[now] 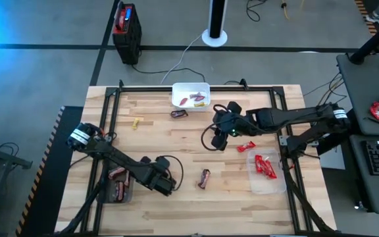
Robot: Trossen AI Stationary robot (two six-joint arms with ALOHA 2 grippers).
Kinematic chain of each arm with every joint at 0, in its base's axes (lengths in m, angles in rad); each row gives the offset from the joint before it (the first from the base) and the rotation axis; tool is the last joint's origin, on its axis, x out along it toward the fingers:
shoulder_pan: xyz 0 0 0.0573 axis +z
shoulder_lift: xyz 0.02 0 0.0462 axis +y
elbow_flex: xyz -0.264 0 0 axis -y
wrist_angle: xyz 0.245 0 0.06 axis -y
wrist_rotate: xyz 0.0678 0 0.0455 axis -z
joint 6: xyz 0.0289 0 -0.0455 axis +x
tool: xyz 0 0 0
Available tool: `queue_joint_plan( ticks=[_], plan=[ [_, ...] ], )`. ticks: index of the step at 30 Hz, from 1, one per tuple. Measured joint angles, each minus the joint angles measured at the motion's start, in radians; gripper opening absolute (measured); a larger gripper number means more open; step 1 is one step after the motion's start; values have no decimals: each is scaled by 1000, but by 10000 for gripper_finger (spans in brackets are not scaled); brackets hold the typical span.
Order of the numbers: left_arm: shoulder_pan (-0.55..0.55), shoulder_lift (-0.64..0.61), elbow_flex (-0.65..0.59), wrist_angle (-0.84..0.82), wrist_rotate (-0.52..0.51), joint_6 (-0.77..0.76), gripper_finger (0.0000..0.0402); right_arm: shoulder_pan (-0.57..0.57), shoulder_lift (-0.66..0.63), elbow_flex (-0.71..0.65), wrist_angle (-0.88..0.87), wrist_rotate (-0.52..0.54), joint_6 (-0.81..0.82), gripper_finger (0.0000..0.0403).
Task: Sort candy by brand, put in halloween buckets
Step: Put the red chocolate bar into the transparent bin
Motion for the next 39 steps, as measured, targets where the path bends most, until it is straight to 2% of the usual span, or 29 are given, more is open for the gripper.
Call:
queue_joint_plan(
  ticks=[5, 9, 13, 15, 19, 24, 30, 39],
  plan=[
    [-2, -13, 4, 20, -52, 168, 44, 36, 0, -58, 1, -2, 49, 151],
    [-14, -54, 31, 63, -207, 453, 49, 101, 0, -146, 85, -23, 119, 151],
    [-21, -87, 34, 223, -275, 817, 56, 167, 0, -292, 370, -34, 200, 151],
    [-14, -102, 33, 321, -279, 990, 55, 188, 5, -368, 554, -83, 219, 151],
    [3, -104, 30, 453, -284, 1226, 51, 220, 38, -480, 848, -139, 222, 151],
    [45, -104, 29, 508, -284, 1307, 51, 242, 91, -527, 985, -141, 291, 151],
    [91, -104, 29, 553, -283, 1351, 50, 243, 164, -509, 1004, -130, 347, 151],
    [97, -104, 35, 566, -279, 1391, 50, 238, 204, -466, 1013, -122, 322, 150]
  ],
)
